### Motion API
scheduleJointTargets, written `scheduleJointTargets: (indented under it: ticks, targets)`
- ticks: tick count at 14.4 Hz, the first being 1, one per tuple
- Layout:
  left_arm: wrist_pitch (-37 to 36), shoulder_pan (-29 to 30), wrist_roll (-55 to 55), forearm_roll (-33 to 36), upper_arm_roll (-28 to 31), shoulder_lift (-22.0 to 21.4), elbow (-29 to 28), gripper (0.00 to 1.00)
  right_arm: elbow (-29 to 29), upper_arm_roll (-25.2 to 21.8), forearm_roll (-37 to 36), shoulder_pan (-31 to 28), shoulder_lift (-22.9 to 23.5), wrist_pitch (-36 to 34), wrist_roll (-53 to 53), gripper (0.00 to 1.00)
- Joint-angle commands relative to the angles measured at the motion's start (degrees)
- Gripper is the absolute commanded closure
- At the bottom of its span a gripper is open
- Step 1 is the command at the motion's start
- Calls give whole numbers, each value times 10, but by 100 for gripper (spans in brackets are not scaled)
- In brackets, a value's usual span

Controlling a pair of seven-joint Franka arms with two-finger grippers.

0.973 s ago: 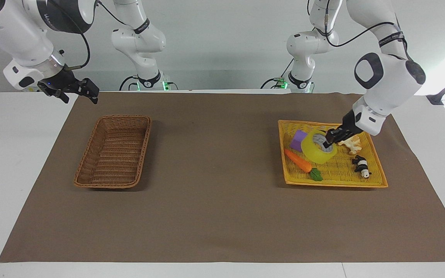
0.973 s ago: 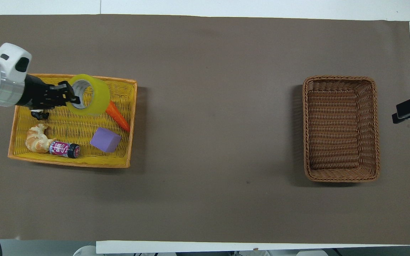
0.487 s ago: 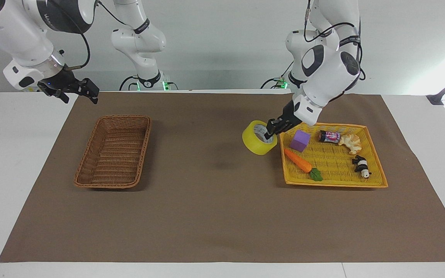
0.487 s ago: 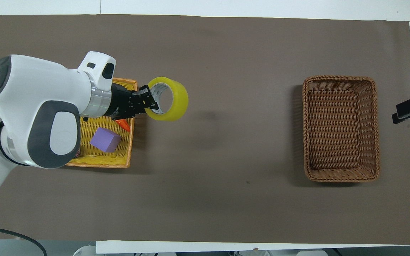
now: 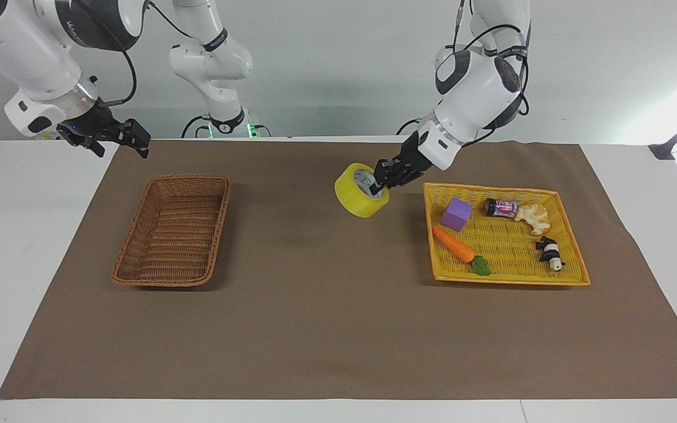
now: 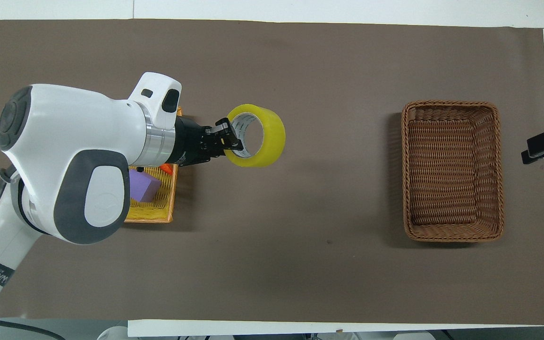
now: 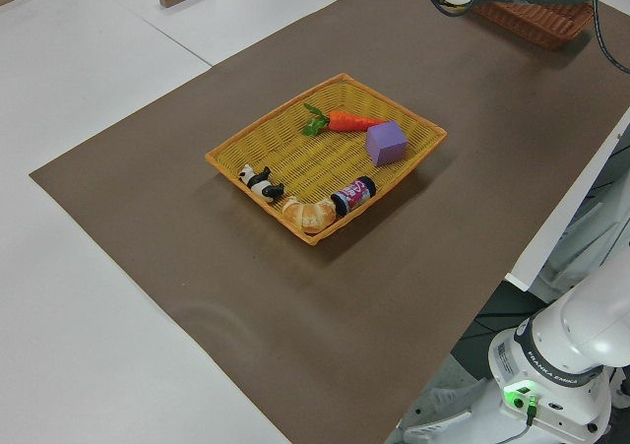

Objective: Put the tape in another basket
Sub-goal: 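Lift the tape roll with the left gripper toward the table center, then reach the right gripper toward the tape held by the left gripper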

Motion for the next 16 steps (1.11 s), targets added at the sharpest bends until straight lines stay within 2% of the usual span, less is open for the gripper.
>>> scheduleJointTargets:
  ticks: [1, 4, 12, 13, 16]
  targets:
    - [0, -12, -9, -14, 9, -6, 13, 100, -4, 2, 9, -18, -6, -5, 0, 0]
    - [1, -12, -10, -15, 8, -6, 15, 100, -6, 8, 28, -3, -9, -9, -9, 0]
    - [3, -17, -24, -15, 8, -5, 24, 100, -59, 6, 382, -6, -10, 28, -2, 0]
    - [3, -17, -24, -15, 8, -5, 23, 100, -70, 7, 409, -1, -12, 43, -2, 0]
    - [1, -17, -24, -15, 8, -6, 23, 100, -83, 11, 442, 63, -16, 93, 7, 0]
